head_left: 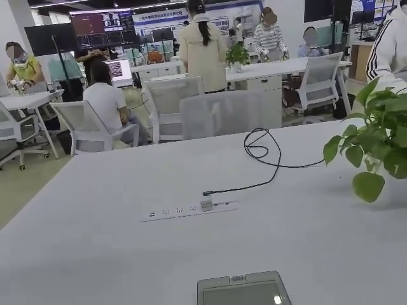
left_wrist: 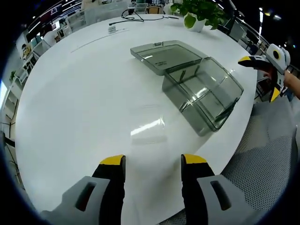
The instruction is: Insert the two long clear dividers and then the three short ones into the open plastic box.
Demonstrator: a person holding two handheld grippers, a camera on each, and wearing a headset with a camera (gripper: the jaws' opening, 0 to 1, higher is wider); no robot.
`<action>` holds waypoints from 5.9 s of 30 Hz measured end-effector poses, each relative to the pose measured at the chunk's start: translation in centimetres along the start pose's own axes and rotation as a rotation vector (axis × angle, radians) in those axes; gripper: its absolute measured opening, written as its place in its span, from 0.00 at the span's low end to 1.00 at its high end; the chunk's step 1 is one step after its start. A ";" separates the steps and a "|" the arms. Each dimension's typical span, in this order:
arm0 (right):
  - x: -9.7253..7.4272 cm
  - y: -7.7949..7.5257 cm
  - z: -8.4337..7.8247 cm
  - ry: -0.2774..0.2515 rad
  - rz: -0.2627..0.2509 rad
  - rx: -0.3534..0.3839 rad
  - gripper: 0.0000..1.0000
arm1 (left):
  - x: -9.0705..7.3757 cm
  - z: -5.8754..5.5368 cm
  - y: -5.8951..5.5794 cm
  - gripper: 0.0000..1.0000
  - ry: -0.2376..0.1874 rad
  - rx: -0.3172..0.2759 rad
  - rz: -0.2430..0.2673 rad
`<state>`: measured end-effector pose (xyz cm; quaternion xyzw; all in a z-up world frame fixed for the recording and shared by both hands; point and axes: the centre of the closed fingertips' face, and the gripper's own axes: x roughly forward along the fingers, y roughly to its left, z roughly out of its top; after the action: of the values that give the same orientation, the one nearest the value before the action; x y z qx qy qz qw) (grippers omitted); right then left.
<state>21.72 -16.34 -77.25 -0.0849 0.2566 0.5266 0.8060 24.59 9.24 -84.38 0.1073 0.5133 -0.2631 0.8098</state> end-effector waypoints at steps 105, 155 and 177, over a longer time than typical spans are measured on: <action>8.0 3.0 13.2 -0.158 -0.093 0.607 0.14 | -8.6 10.6 -10.4 0.30 -0.481 -0.122 -0.344; 10.5 -1.2 8.2 0.479 -0.278 0.917 0.07 | -8.2 4.2 -10.6 0.92 -0.543 0.341 -0.517; 11.9 -1.0 5.3 0.522 -0.365 0.988 0.07 | -8.1 3.7 -11.3 0.90 -0.572 0.320 -0.563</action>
<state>28.11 -5.03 -78.81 0.1310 0.6428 0.1590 0.7378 18.68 0.69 -74.45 0.0101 0.2302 -0.5694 0.7891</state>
